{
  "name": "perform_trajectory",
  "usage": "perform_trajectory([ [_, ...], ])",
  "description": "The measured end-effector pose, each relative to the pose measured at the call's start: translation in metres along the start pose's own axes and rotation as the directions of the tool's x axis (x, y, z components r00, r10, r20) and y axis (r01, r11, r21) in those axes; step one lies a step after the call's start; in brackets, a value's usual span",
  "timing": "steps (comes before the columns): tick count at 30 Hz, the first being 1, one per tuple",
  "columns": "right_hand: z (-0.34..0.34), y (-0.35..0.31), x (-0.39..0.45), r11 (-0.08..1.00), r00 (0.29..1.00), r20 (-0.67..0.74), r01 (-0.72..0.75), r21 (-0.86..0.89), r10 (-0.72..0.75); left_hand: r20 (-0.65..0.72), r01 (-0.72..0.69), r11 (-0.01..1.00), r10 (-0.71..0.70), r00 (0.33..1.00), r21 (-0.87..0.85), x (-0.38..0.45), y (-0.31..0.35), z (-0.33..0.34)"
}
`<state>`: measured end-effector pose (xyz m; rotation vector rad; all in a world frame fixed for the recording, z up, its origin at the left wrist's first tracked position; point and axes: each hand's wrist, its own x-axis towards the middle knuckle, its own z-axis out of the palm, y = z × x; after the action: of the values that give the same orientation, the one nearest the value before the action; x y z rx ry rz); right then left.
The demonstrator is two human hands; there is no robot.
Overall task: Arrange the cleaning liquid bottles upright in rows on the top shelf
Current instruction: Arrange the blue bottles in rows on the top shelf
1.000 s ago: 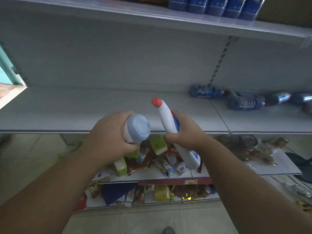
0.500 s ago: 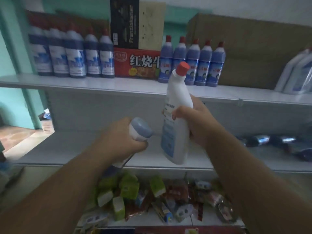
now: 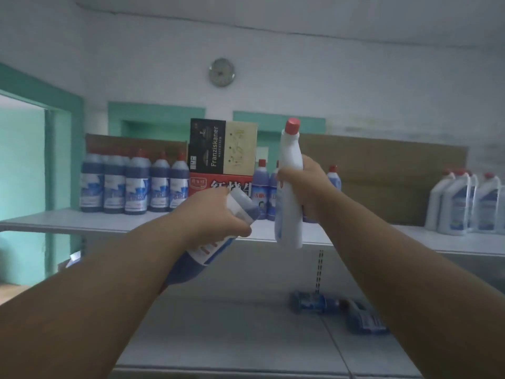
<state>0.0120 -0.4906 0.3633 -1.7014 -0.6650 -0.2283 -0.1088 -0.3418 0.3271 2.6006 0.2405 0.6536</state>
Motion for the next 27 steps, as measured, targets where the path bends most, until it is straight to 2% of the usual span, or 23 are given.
perform_trajectory([
  [7, 0.020, 0.024, 0.068, 0.998, 0.997, -0.081, 0.003, -0.064, -0.008, 0.053, -0.111, 0.994, 0.111, 0.992, -0.011, 0.071, -0.004, -0.013],
  [11, 0.037, 0.047, 0.102, 0.995, 0.991, -0.115, -0.077, -0.065, 0.069, 0.061, -0.144, 0.987, 0.148, 0.987, -0.071, 0.118, -0.012, -0.023],
  [19, 0.057, 0.094, 0.142, 0.994, 0.983, -0.148, -0.112, -0.015, 0.108, -0.038, -0.223, 0.921, 0.223, 0.974, -0.320, 0.177, -0.037, -0.017],
  [27, 0.064, 0.105, 0.150, 0.986, 0.981, -0.119, -0.159, -0.045, 0.153, -0.061, -0.278, 0.880, 0.276, 0.959, -0.385, 0.206, -0.053, 0.009],
])
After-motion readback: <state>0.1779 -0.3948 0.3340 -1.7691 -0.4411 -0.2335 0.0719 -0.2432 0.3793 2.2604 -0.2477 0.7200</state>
